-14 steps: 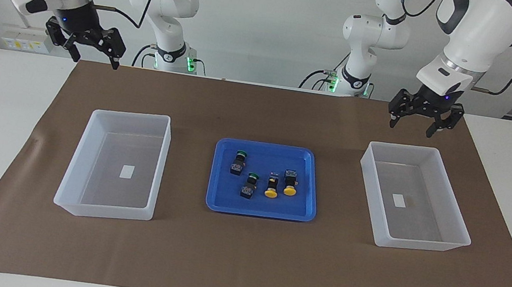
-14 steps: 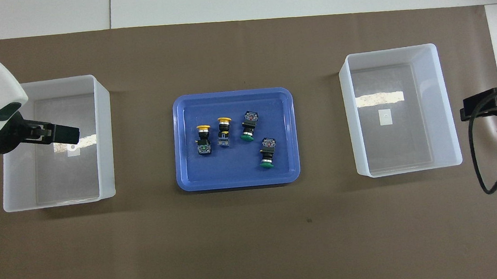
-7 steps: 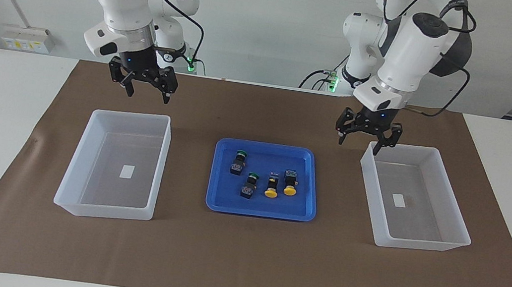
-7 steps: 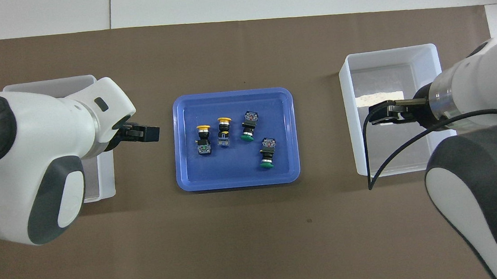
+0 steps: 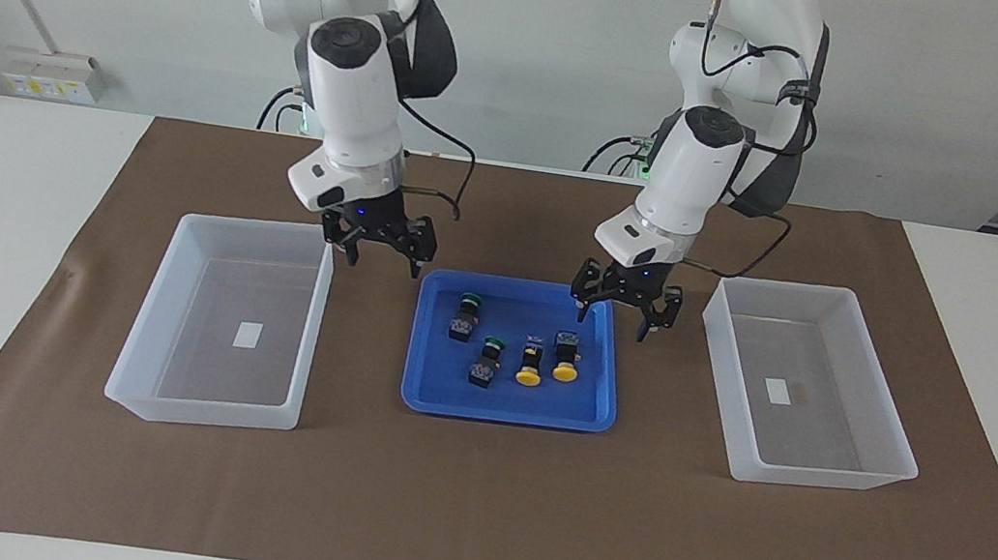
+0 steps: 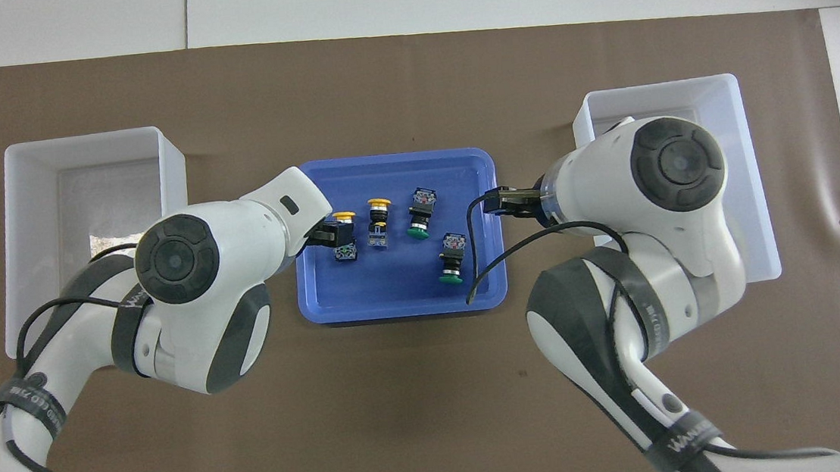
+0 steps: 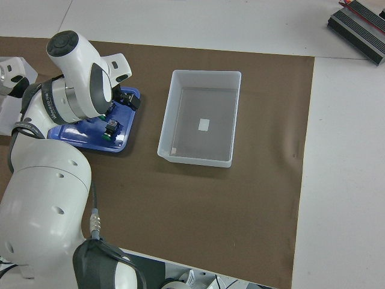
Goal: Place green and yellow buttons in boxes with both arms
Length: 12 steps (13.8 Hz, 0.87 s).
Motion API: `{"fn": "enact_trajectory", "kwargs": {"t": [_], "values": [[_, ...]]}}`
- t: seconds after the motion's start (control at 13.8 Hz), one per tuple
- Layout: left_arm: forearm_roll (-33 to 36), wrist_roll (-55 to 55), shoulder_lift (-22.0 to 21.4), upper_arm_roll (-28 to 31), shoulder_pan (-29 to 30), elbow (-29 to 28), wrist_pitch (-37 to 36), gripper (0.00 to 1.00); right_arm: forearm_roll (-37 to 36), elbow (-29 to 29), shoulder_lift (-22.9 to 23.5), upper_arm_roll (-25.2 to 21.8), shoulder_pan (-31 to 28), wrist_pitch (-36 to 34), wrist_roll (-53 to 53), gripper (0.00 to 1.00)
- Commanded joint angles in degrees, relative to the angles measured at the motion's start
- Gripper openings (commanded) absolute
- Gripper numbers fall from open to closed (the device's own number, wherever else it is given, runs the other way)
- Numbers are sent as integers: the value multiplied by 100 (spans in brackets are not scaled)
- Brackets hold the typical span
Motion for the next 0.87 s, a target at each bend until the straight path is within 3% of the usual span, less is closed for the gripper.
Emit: {"fn": "enact_trajectory", "kwargs": {"t": [0.0, 0.22, 0.29, 0.44, 0.58, 0.8], "values": [[49, -315, 415, 99, -316, -87, 613, 100, 90, 49, 377, -18, 70, 537, 139, 100], [49, -411, 811, 90, -325, -95, 1096, 98, 98, -12, 606, -18, 343, 847, 290, 100], [49, -429, 838, 90, -299, -96, 1141, 86, 98, -74, 598, -18, 343, 873, 211, 100], [49, -420, 838, 99, -229, -104, 1168, 76, 90, -170, 668, -9, 369, 1092, 219, 100], [49, -438, 829, 99, -211, -227, 1177, 69, 90, -311, 694, -18, 449, 1172, 149, 100], [49, -429, 812, 99, -202, -333, 1291, 66, 90, -329, 809, -18, 597, 1365, 175, 100]]}}
